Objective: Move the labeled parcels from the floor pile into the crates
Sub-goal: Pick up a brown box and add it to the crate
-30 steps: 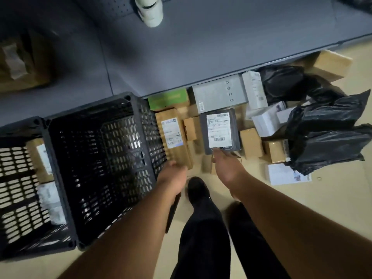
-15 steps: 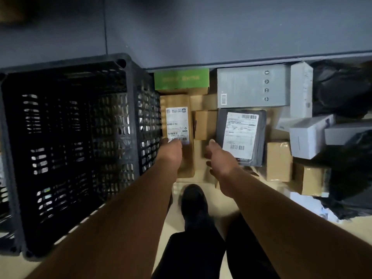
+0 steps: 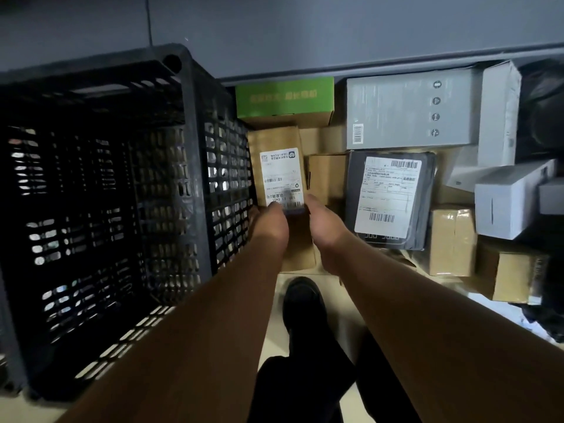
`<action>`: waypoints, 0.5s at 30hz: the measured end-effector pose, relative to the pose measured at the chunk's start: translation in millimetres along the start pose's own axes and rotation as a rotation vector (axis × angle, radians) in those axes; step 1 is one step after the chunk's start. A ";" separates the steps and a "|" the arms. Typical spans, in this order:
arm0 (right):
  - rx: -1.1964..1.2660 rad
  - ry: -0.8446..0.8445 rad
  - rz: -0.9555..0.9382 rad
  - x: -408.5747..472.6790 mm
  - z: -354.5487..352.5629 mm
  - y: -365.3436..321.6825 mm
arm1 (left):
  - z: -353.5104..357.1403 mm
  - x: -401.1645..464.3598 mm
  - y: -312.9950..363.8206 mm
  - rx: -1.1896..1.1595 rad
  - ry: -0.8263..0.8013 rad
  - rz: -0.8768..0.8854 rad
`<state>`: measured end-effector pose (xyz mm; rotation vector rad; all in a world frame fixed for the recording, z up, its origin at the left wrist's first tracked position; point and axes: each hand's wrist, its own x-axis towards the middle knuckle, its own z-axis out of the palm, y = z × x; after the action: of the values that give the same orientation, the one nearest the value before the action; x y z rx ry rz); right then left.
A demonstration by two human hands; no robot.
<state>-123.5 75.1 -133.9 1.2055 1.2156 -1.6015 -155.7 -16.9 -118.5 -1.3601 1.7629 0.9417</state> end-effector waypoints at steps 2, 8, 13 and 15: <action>0.007 -0.014 0.019 -7.7 -4.1 0.8 | -2.6 -8.5 -4.6 -0.040 -0.035 -0.002; 0.084 0.030 -0.005 -66.8 -17.9 2.9 | -22.4 -57.0 -10.6 -0.034 -0.071 0.088; 0.119 0.096 -0.046 -139.0 -25.8 -14.7 | -40.5 -123.8 1.8 -0.077 -0.118 0.105; 0.139 0.125 -0.038 -173.5 -32.1 -23.6 | -51.0 -151.3 6.1 -0.085 -0.155 0.097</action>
<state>-95.2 118.2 36.5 1.3959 1.2279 -1.6827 -137.1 9.4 38.0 -1.2281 1.7001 1.1554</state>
